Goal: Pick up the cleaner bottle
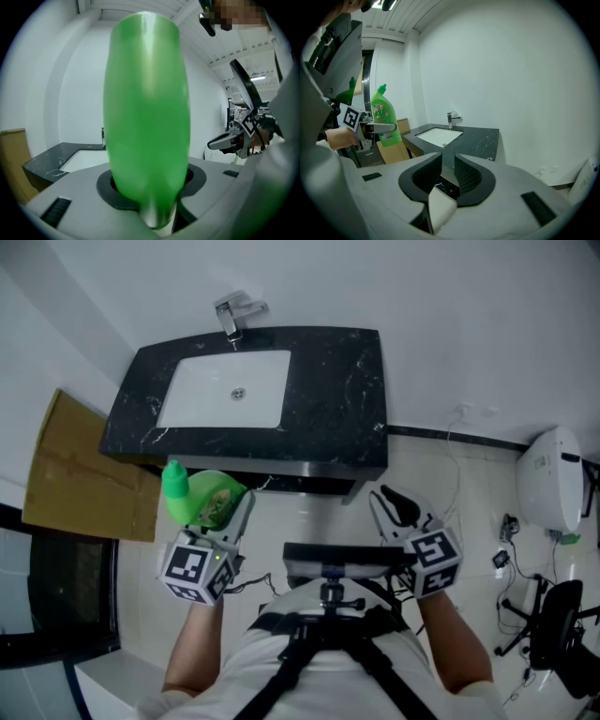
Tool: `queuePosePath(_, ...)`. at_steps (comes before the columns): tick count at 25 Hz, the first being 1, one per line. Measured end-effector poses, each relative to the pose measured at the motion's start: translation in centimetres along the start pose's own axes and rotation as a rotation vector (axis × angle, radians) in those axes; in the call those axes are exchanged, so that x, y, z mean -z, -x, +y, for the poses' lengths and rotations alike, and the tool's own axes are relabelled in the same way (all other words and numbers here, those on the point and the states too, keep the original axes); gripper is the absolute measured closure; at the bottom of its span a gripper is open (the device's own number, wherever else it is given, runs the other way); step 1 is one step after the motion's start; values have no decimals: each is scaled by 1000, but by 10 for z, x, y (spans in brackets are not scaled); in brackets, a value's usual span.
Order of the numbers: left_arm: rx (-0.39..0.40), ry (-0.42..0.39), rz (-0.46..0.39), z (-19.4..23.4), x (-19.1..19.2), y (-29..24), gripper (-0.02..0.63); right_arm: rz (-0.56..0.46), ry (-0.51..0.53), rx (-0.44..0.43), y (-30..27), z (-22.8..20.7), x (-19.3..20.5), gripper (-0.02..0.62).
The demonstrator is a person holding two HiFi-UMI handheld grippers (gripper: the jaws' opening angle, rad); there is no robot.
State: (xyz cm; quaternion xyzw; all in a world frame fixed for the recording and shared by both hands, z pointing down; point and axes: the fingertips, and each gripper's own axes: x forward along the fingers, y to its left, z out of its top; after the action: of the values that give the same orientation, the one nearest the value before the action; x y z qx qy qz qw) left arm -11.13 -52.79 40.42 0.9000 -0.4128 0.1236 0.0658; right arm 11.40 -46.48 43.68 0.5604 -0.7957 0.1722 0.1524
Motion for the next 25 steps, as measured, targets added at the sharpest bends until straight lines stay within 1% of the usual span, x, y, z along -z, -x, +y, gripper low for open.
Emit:
queuePosePath(8,-11,-3,-2,1,10,12,430,-2,2,17,4,2,0,514)
queuePosePath(13,-35,-14,14,1,13,19,430,-18,13,40,15,3,-5,517)
queuePosePath(16,-32,-16,25,1,20,21,430,-11,21,56,18,0,-3,518)
queuePosePath(22,-33,-17,27,-2,22,23,430,-4,-26,62,22,-4,-2,526)
queuePosePath(25,-14,-29,19,-6,23,23,430,-2,-29,63,22,-6,-2,526)
